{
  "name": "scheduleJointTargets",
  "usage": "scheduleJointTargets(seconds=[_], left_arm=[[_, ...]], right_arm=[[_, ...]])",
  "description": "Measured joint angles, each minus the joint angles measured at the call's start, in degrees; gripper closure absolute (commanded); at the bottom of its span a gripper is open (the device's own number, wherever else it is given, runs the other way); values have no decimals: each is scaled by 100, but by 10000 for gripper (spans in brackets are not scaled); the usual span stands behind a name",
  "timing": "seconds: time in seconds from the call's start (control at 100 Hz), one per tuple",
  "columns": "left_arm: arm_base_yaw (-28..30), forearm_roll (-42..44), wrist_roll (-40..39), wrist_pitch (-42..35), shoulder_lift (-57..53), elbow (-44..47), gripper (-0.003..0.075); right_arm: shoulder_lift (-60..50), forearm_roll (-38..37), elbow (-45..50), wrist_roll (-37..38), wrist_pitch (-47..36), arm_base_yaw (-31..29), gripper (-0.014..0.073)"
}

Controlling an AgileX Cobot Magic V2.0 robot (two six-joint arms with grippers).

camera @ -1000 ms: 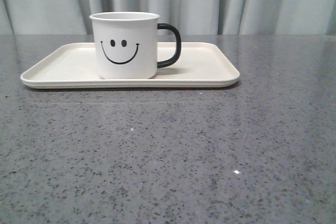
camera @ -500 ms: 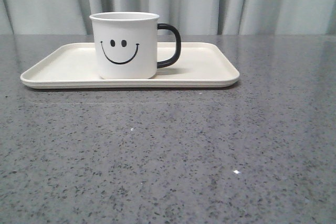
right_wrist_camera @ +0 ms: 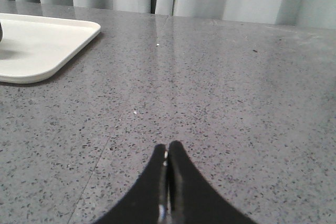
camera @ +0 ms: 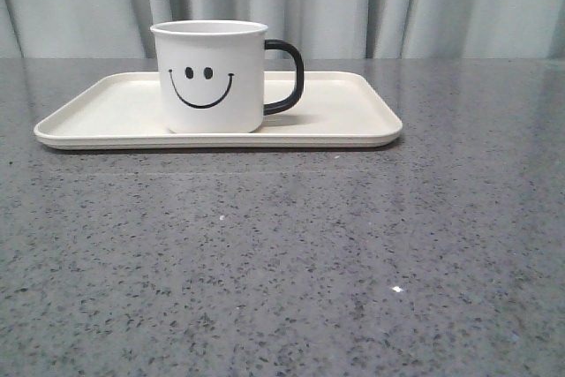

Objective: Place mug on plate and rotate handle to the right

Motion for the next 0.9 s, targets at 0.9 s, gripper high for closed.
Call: scheduleJointTargets(seconds=[0.9], left_arm=[[0, 0, 0, 0, 0, 0, 740]], right_arm=[[0, 0, 0, 0, -97, 0, 659]])
